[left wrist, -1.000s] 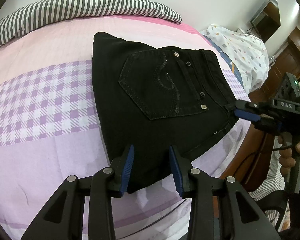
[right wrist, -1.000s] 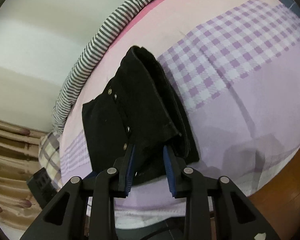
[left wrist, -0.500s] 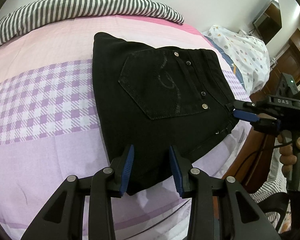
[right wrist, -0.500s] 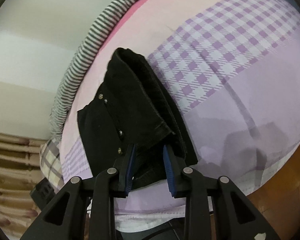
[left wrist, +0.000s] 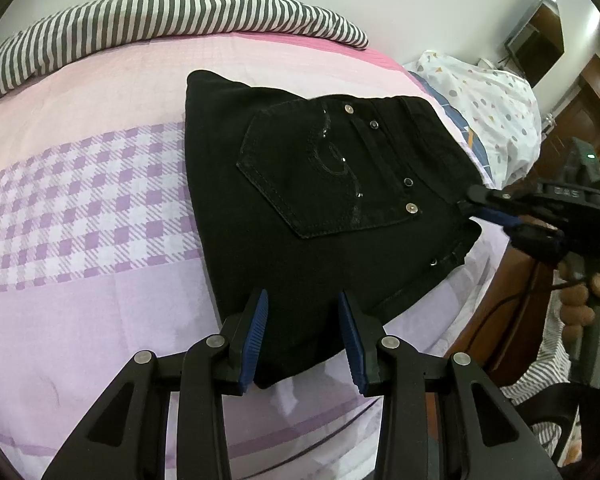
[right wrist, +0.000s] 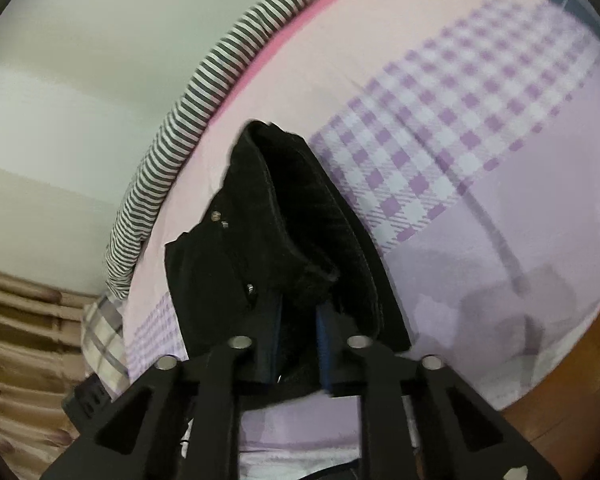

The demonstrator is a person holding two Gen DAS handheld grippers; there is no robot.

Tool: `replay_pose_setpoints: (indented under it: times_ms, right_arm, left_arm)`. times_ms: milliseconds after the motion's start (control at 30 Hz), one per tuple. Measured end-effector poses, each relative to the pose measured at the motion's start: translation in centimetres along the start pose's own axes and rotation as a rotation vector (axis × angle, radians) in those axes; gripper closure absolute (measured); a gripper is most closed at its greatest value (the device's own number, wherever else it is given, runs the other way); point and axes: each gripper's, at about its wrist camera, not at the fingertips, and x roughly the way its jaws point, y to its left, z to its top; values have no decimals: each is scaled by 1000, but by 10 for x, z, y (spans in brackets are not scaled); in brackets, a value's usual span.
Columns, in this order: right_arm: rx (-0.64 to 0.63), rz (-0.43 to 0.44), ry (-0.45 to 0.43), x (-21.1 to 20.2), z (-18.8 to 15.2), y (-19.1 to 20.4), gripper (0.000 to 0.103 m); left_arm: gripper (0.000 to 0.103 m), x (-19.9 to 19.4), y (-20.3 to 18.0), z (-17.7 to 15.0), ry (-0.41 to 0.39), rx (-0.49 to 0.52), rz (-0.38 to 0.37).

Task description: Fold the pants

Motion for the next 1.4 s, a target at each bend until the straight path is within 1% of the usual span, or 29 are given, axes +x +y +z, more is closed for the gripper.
replay_pose_setpoints:
  times_ms: [133, 167, 200, 267, 300, 333, 467, 500, 567, 633, 733, 800, 900, 967, 1000, 1033, 1100, 1167, 1233, 1333, 1367, 1400]
  right_arm:
    - [14, -8, -19, -15, -7, 3, 93]
    - [21, -16, -19, -16, -9, 2, 94]
    - [28, -25, -19, -18, -11, 1, 98]
    - [24, -76, -30, -20, -17, -3, 101]
    - [26, -108, -29, -19, -19, -8, 101]
    - [30, -123, -7, -15, -20, -14, 102]
    - [28, -116, 24, -10, -20, -21, 100]
    - [21, -121, 15, -11, -18, -19, 98]
    - [-5, -121, -4, -16, -13, -12, 98]
    - [-40, -113, -42, -24, -8, -3, 98]
    - [-114, -72, -68, -28, 3, 17, 98]
    - [-135, -56, -61, -22, 9, 27, 98]
    - [-171, -96, -34, -2, 14, 33, 98]
    - [-147, -124, 22, 16, 14, 24, 98]
    - [-134, -144, 40, 22, 12, 18, 102]
    - [-130, -164, 53, 28, 10, 12, 102]
    - [-121, -150, 59, 32, 10, 5, 102]
    - [-125, -145, 68, 32, 12, 7, 102]
    - [-144, -129, 85, 30, 15, 10, 99]
    - [-165, -61, 85, 19, 24, 11, 81]
    - [-178, -45, 78, 14, 29, 10, 64]
    - [-190, -27, 74, 9, 32, 9, 51]
  left_arm:
    - [65, -9, -3, -1, -15, 26, -22]
    - [65, -10, -5, -1, -16, 37, -33]
    - [65, -11, -4, -1, -12, 44, -40]
    - [65, -7, -4, -3, 16, 58, -54]
    - [65, -4, -4, -3, 31, 60, -52]
    - [65, 1, -3, -5, 46, 66, -46]
    - [65, 5, -4, -4, 58, 78, -47]
    - [65, 6, -5, -3, 64, 78, -45]
    - [65, 6, -8, -4, 64, 82, -36]
    - [65, 7, -13, -4, 58, 100, -23]
    - [65, 10, -18, -5, 57, 114, -8]
    - [65, 12, -20, -5, 56, 112, -4]
    - [65, 13, -21, -6, 54, 112, -1]
    - [65, 13, -21, -6, 55, 113, -2]
    - [65, 13, -20, -6, 55, 111, -4]
    - [65, 13, -20, -6, 55, 110, -7]
    - [65, 13, -18, -6, 57, 109, -14]
    - [65, 10, -14, -5, 59, 91, -28]
    - [65, 4, -6, 0, 53, 40, -68]
    - [64, -11, 11, 7, 0, -36, -126]
    - [61, -15, 16, 8, -16, -61, -138]
    - [59, -18, 26, 11, -31, -96, -155]
